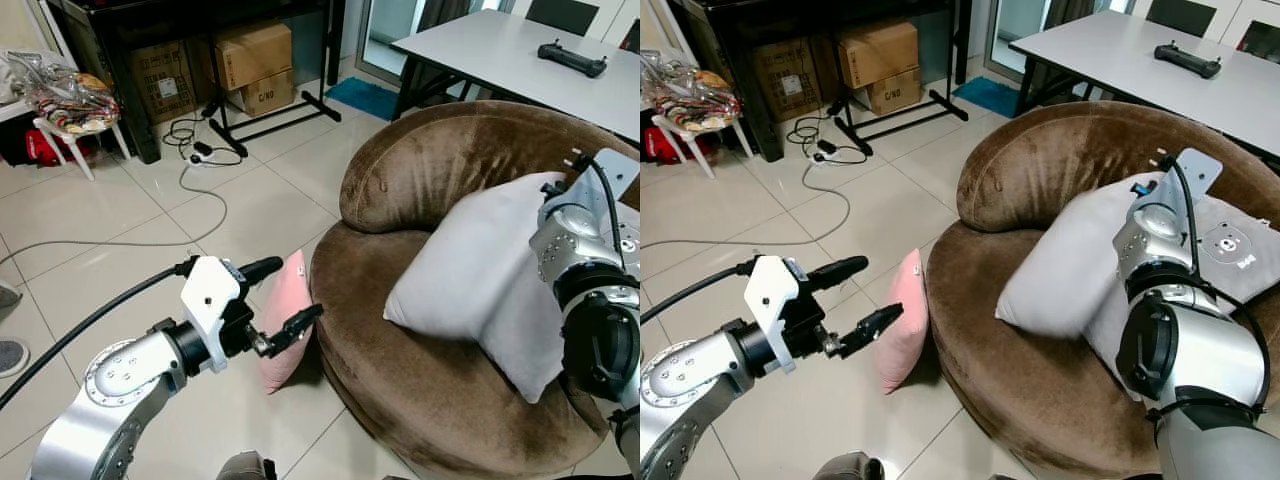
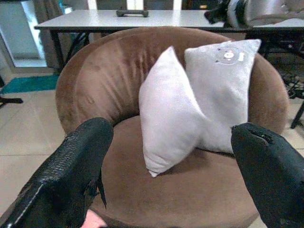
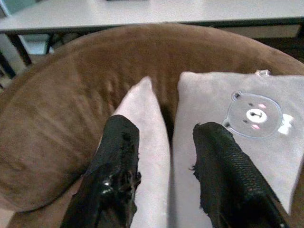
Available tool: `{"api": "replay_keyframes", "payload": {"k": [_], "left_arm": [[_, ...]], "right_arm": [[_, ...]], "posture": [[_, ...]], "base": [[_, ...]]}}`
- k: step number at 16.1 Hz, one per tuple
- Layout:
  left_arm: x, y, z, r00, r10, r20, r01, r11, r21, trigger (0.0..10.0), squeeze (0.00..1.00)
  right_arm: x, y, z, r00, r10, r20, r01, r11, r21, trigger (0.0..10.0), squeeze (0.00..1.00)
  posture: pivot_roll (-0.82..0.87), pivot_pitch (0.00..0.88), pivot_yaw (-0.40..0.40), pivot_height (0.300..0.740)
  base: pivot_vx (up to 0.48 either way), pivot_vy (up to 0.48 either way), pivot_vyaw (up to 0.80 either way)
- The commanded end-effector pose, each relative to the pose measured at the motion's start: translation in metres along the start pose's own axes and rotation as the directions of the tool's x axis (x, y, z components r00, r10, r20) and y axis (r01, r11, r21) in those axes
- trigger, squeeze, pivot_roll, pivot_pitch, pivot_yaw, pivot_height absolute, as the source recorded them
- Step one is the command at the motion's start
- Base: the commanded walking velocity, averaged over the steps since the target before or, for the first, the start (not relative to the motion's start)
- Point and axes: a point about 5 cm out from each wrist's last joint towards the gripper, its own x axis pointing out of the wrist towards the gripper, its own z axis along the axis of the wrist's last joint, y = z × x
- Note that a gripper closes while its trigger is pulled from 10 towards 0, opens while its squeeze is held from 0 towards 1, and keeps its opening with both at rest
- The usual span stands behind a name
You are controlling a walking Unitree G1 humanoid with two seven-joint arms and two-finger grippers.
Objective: Move the pillow to the sofa from floor
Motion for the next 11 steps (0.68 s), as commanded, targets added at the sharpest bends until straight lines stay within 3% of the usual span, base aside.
{"api": "replay_keyframes", "payload": {"k": [1, 3, 4, 5, 7, 8, 9, 11], "left_arm": [[0.000, 0.005, 0.000, 0.999, 0.033, -0.004, -0.033, 0.999, 0.028, 10.0, 0.00], [0.001, 0.012, -0.004, 0.994, 0.109, -0.016, -0.108, 0.993, 0.048, 10.0, 0.00], [0.003, 0.019, -0.007, 0.982, 0.188, -0.028, -0.185, 0.980, 0.068, 10.0, 0.00], [0.004, 0.022, -0.009, 0.972, 0.231, -0.028, -0.228, 0.970, 0.078, 10.0, 0.00], [0.007, 0.024, -0.015, 0.947, 0.320, -0.026, -0.318, 0.946, 0.069, 10.0, 0.00], [0.008, 0.019, -0.017, 0.921, 0.389, 0.000, -0.389, 0.921, 0.040, 10.0, 0.00], [0.008, 0.019, -0.017, 0.915, 0.403, 0.002, -0.403, 0.915, 0.039, 10.0, 0.00], [0.004, 0.017, -0.020, 0.888, 0.459, 0.021, -0.460, 0.888, 0.020, 10.0, 0.00]], "right_arm": [[0.001, 0.005, 0.019, 0.997, 0.040, 0.067, -0.043, 0.999, 0.033, 10.0, 1.00], [-0.001, 0.010, 0.017, 0.991, 0.108, 0.085, -0.110, 0.994, 0.027, 10.0, 1.00], [-0.003, 0.014, 0.011, 0.981, 0.162, 0.110, -0.161, 0.987, -0.020, 10.0, 1.00], [-0.005, 0.016, 0.006, 0.971, 0.206, 0.120, -0.210, 0.977, 0.019, 10.0, 1.00], [-0.011, 0.017, -0.020, 0.954, 0.287, 0.084, -0.285, 0.958, -0.034, 10.0, 1.00], [-0.031, 0.021, -0.044, 0.901, 0.421, 0.105, -0.396, 0.897, -0.196, 10.0, 1.00], [-0.037, 0.023, -0.048, 0.886, 0.450, 0.109, -0.420, 0.880, -0.222, 10.0, 1.00], [-0.072, 0.023, -0.062, 0.822, 0.550, 0.147, -0.504, 0.824, -0.260, 10.0, 1.00]], "posture": [[0.11, 0.006, -0.019, 0.740], [0.11, 0.000, -0.016, 0.740], [0.10, 0.000, -0.012, 0.740], [0.10, 0.000, -0.012, 0.740], [0.09, 0.000, -0.011, 0.740], [0.08, 0.000, -0.004, 0.740], [0.07, 0.000, -0.003, 0.740], [0.05, 0.000, 0.007, 0.740]], "base": [[0.000, 0.000, 0.00], [0.000, 0.000, 0.00], [0.000, 0.000, 0.00], [0.000, 0.000, 0.00], [0.000, 0.000, 0.00], [0.000, 0.000, 0.00], [0.000, 0.000, 0.00], [0.000, 0.000, 0.00]]}}
